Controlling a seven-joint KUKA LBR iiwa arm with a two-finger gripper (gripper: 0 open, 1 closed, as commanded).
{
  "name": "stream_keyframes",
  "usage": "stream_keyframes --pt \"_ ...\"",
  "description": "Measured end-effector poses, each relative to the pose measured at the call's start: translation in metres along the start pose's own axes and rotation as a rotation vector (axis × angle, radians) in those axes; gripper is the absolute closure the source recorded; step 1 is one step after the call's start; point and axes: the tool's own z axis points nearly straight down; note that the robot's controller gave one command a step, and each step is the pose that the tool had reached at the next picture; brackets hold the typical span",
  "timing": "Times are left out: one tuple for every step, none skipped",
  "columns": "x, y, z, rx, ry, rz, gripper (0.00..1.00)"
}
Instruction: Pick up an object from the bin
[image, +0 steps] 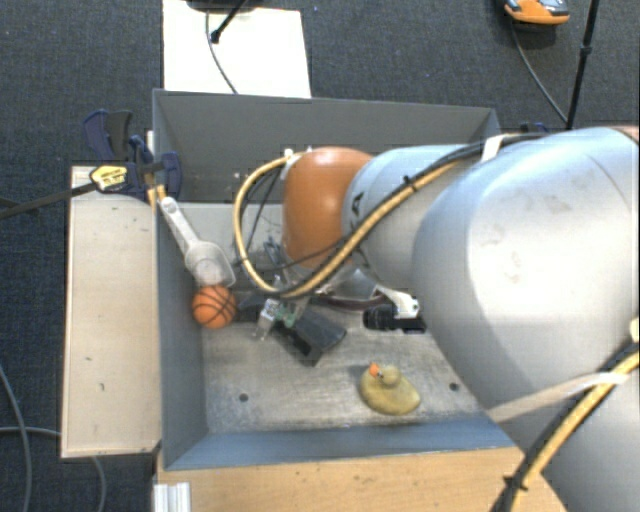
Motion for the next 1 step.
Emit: stream_keyframes --pt "0.0 0.0 0.0 0.0 0.0 0.0 1.0"
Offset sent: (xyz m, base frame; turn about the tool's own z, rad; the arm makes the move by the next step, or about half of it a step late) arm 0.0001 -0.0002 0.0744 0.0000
